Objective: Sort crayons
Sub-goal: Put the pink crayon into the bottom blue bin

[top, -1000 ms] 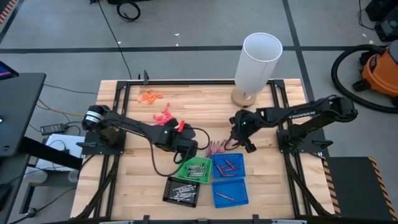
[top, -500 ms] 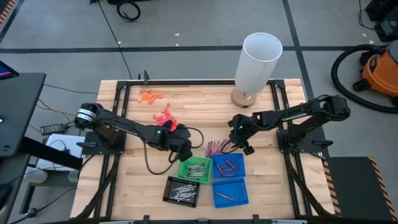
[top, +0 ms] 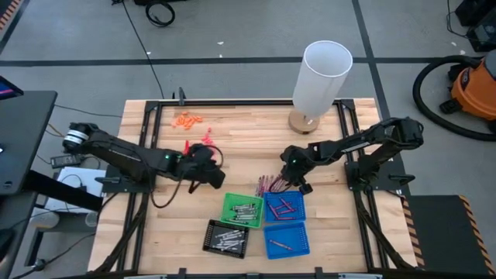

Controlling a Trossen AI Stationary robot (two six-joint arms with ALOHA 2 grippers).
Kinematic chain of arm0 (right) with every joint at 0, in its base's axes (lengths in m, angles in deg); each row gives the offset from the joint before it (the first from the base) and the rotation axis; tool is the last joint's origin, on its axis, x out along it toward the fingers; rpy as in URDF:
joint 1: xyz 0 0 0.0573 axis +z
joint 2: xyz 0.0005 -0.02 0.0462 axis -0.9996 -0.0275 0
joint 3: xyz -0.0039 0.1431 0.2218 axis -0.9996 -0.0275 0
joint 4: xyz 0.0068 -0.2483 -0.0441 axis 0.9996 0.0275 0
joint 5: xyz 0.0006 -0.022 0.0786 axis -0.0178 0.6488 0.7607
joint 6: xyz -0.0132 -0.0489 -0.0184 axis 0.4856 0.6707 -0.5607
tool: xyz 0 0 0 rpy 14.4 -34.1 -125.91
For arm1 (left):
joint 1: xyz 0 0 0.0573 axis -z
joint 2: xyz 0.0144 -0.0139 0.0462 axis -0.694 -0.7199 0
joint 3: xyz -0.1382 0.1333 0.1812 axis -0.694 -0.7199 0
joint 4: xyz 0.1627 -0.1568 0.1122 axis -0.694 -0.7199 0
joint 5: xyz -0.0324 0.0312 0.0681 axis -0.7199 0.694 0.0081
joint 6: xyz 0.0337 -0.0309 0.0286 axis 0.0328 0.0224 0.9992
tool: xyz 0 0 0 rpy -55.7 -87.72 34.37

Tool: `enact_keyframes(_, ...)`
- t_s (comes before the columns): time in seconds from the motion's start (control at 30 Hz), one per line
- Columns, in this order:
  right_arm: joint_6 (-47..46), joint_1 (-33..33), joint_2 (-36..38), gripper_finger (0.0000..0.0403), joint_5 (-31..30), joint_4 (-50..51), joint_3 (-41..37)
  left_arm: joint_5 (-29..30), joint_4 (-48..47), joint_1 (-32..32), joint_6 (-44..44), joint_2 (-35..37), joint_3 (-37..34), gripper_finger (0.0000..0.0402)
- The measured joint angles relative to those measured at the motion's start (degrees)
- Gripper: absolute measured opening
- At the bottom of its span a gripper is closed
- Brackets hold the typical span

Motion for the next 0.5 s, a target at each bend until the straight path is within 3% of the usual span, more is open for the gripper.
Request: enact_keyframes(0.5, 0.07, -1.22, -1.56, 0.0105, -0.30, 2.98, 0.11, 1.63, 2.41, 0.04, -0.43, 3.49, -0.55, 0.0142)
